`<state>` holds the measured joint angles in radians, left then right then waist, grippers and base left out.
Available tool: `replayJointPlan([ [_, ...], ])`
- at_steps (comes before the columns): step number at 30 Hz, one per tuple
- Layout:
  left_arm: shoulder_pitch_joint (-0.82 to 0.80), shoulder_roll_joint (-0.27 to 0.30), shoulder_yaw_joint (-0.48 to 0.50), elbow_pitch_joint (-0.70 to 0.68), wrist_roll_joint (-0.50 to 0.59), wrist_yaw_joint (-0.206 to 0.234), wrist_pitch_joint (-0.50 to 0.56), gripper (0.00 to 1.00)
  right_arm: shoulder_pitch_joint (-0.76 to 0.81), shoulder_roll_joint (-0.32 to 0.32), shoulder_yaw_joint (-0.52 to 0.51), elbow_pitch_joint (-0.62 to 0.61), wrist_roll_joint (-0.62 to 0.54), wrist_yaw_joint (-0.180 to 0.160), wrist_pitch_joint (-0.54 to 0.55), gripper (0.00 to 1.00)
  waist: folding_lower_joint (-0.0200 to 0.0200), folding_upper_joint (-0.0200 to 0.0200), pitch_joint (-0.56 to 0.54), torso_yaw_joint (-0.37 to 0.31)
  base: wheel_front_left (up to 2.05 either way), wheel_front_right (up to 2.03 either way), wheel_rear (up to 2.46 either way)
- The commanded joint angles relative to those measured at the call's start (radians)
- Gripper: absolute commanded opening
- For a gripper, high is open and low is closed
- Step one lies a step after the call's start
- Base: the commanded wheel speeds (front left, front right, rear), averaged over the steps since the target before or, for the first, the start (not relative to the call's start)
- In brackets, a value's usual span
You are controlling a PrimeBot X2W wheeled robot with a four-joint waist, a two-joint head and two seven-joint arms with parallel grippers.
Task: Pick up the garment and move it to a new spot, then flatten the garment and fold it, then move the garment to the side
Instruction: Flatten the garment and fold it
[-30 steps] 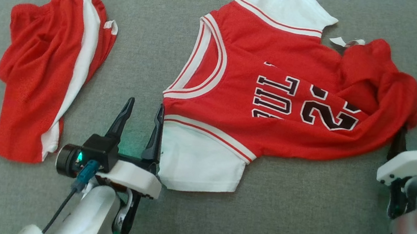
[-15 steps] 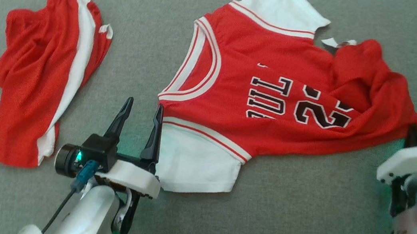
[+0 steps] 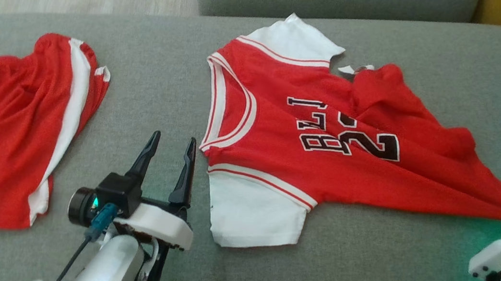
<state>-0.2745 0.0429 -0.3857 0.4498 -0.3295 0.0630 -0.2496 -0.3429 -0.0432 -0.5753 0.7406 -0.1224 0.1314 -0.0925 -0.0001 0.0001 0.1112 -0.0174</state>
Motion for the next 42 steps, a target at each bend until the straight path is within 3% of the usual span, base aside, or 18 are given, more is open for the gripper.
replayJointPlan([
  [1,-0.009,0.007,0.027,-0.031,-0.006,0.011,-0.012,1.0,-0.001,-0.008,0.077,-0.058,0.033,-0.001,-0.024,1.0,0.0001,-0.0001,-0.014,-0.002,0.0,0.0,0.0],
  [7,0.001,0.007,0.021,-0.031,-0.009,0.013,-0.012,1.0,0.089,-0.007,0.344,-0.253,0.19,-0.001,-0.144,1.0,0.0001,-0.0001,-0.032,0.007,0.0,0.0,0.0],
  [13,0.001,0.007,0.02,-0.031,-0.006,0.013,-0.012,1.0,0.195,-0.007,0.473,-0.417,0.217,-0.001,-0.167,1.0,0.0001,-0.0001,-0.036,0.014,0.0,0.0,0.0],
  [22,-0.04,0.007,-0.008,0.005,0.023,-0.007,-0.012,1.0,0.255,-0.007,0.505,-0.52,0.23,-0.001,-0.169,1.0,0.0001,-0.0001,-0.008,0.0,0.0,0.0,0.0],
  [41,-0.277,0.009,-0.088,0.406,0.021,-0.098,0.135,1.0,0.219,-0.007,0.535,-0.54,0.261,-0.001,-0.169,1.0,0.0001,-0.0001,0.094,-0.088,0.0,0.0,0.0],
  [42,-0.282,0.009,-0.092,0.418,0.016,-0.107,0.144,0.71,0.218,-0.007,0.537,-0.541,0.262,-0.001,-0.169,1.0,0.0001,-0.0001,0.096,-0.091,0.0,0.0,0.0],
])
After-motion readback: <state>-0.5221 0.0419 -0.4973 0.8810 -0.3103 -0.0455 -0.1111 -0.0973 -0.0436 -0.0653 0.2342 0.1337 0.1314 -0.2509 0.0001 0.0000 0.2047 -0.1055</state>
